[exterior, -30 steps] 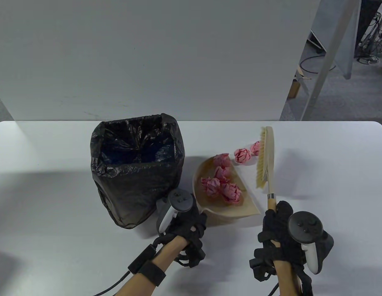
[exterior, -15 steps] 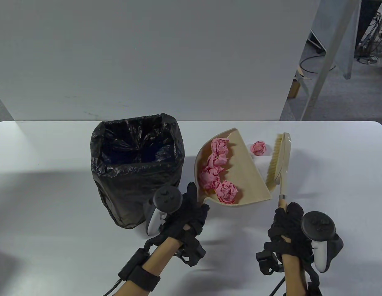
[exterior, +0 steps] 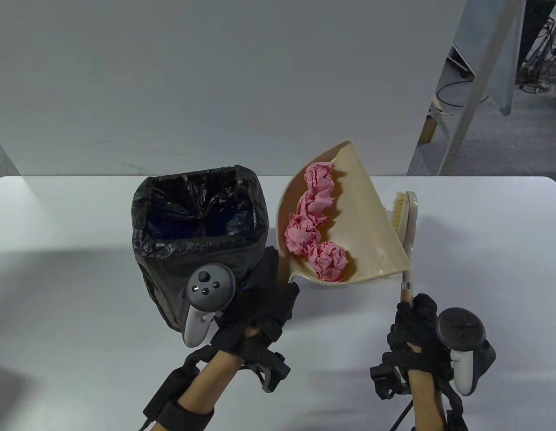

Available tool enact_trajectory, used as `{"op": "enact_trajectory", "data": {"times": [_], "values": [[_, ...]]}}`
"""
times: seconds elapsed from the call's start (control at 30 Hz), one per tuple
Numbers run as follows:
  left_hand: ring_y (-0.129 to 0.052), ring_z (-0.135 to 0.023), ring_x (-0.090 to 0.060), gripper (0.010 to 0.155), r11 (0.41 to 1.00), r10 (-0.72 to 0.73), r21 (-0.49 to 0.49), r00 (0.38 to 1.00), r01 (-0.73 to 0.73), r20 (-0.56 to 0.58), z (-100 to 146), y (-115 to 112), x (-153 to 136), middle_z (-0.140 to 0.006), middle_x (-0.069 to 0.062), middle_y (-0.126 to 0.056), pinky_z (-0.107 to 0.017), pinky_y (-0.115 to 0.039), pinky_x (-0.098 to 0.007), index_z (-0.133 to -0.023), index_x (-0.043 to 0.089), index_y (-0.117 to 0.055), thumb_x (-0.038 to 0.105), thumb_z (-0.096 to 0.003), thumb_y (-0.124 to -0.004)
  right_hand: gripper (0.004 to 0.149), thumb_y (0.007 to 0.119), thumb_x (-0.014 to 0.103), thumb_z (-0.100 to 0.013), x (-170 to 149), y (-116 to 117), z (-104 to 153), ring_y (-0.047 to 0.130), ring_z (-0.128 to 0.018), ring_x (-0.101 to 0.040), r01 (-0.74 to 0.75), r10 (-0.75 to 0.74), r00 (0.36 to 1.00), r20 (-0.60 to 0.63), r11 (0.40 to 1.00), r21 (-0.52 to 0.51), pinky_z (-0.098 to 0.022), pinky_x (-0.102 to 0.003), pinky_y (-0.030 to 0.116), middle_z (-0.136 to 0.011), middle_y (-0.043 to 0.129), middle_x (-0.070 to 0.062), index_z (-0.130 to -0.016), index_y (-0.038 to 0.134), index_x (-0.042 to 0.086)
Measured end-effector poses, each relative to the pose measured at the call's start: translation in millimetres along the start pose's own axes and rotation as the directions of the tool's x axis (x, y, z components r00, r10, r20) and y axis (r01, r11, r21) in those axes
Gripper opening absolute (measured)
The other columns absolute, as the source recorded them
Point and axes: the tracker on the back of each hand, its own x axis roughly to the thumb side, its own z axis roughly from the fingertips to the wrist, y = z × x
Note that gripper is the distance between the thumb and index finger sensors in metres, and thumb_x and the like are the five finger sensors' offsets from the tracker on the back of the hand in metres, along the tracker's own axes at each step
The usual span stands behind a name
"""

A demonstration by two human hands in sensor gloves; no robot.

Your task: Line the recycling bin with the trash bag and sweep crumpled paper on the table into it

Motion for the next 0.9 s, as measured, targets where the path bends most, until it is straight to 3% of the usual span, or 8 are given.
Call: {"op": "enact_trajectory", "data": {"times": [0.23, 0.47, 0.63, 0.8, 0.9], "values": [[-0.082, -0.089, -0.034, 0.081, 0.985, -0.075, 0.153, 0.997, 0.073, 0.006, 15.1, 51.5, 15.8, -0.113, -0.026, -0.044, -0.047, -0.093, -0.036, -0.113, 0.001, -0.019, 0.028, -0.0591, -0.073, 0.061, 0.058, 0.030, -0.064, 0.2, 0.2, 0.7, 0.092, -0.054, -0.030, 0.008, -0.008, 1.000, 0.001, 1.000, 0.003, -0.026, -0.030, 0.094, -0.094, 0.062, -0.030, -0.105, 0.031, -0.006], [-0.082, -0.089, -0.034, 0.080, 0.922, -0.194, 0.342, 0.981, 0.182, 0.002, 32.9, 100.6, 2.6, -0.113, -0.025, -0.045, -0.048, -0.091, -0.039, -0.113, 0.002, -0.020, 0.027, -0.0586, -0.074, 0.061, 0.058, 0.030, -0.064, 0.7, 1.9, 0.8, 0.092, -0.053, -0.030, 0.018, -0.018, 1.000, 0.007, 0.999, 0.027, -0.026, -0.030, 0.094, -0.094, 0.062, -0.030, -0.105, 0.032, -0.006], [-0.082, -0.089, -0.034, 0.081, 0.789, -0.373, 0.477, 0.919, 0.388, -0.130, 41.8, 142.2, -10.7, -0.113, -0.024, -0.045, -0.048, -0.091, -0.040, -0.113, 0.002, -0.020, 0.027, -0.0583, -0.074, 0.061, 0.057, 0.030, -0.064, 0.7, 2.4, 0.9, 0.092, -0.053, -0.030, 0.019, -0.019, 1.000, 0.010, 0.999, 0.031, -0.026, -0.030, 0.094, -0.094, 0.062, -0.030, -0.106, 0.032, -0.006], [-0.082, -0.089, -0.035, 0.080, 0.707, -0.472, 0.490, 0.856, 0.511, -0.212, 49.4, 164.3, -19.3, -0.114, -0.024, -0.044, -0.049, -0.090, -0.041, -0.113, 0.003, -0.021, 0.026, -0.0583, -0.074, 0.060, 0.057, 0.030, -0.064, 1.4, 3.5, 1.0, 0.092, -0.053, -0.030, 0.008, -0.008, 1.000, 0.016, 0.999, 0.035, -0.026, -0.030, 0.094, -0.094, 0.063, -0.030, -0.106, 0.032, -0.006], [-0.082, -0.090, -0.034, 0.080, 0.561, -0.623, 0.487, 0.729, 0.669, -0.284, 50.9, 169.2, -19.9, -0.115, -0.023, -0.045, -0.050, -0.089, -0.042, -0.114, 0.004, -0.022, 0.026, -0.0581, -0.075, 0.060, 0.057, 0.030, -0.064, 1.4, 4.1, 1.1, 0.092, -0.053, -0.030, 0.007, -0.008, 1.000, 0.018, 0.999, 0.039, -0.026, -0.030, 0.094, -0.094, 0.063, -0.030, -0.106, 0.033, -0.006]]}}
